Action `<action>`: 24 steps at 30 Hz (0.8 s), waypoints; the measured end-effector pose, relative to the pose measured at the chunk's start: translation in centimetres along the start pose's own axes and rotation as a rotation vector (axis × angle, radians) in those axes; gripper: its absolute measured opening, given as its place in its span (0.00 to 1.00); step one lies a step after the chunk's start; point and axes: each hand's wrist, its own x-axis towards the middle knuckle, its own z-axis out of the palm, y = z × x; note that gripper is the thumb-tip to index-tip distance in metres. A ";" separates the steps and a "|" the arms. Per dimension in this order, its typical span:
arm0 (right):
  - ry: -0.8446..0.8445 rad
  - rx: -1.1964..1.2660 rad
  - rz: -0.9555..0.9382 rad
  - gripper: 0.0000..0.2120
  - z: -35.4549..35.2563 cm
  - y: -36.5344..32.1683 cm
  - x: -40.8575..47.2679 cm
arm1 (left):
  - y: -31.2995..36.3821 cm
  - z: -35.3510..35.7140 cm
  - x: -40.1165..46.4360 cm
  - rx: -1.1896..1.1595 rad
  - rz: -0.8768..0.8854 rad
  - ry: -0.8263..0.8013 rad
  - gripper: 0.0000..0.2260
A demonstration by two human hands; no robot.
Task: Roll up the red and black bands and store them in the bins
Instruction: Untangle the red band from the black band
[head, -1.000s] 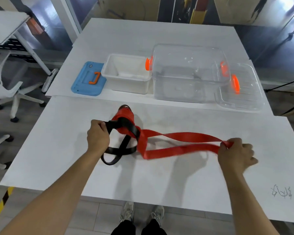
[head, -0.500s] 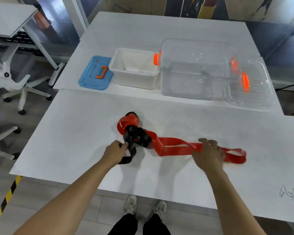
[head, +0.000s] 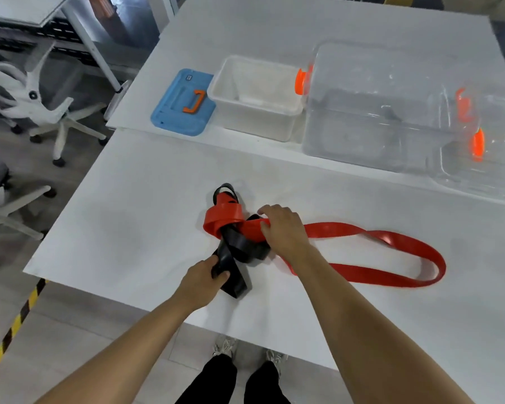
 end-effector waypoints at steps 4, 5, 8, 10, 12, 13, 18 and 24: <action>-0.196 -0.039 0.022 0.19 2.2 -0.1 0.7 | 0.2 -0.2 0.2 -0.012 -0.049 -0.010 0.08; -0.205 -0.014 0.040 0.20 2.6 0.0 0.7 | 0.5 -0.3 0.2 -0.051 -0.086 0.006 0.08; -0.189 0.007 0.096 0.20 3.1 -0.1 0.2 | 2.1 -0.6 0.7 -0.197 -0.239 0.114 0.16; -0.207 0.027 0.150 0.23 3.1 -0.3 -0.3 | 3.3 -0.7 1.7 -0.206 -0.295 0.139 0.24; -0.209 0.046 0.172 0.21 2.9 -0.6 -0.9 | 4.4 -0.7 2.6 -0.146 -0.347 0.113 0.36; -0.195 0.061 0.158 0.18 2.7 -0.9 -1.3 | 4.9 -0.5 3.0 -0.103 -0.362 0.107 0.39; -0.077 0.164 0.040 0.13 1.9 -0.9 -4.8 | 5.8 -0.2 4.1 0.194 -0.293 0.217 0.23; 0.175 0.213 0.217 0.10 0.1 1.6 -9.3 | 6.3 -2.3 3.1 -0.246 0.035 0.119 0.14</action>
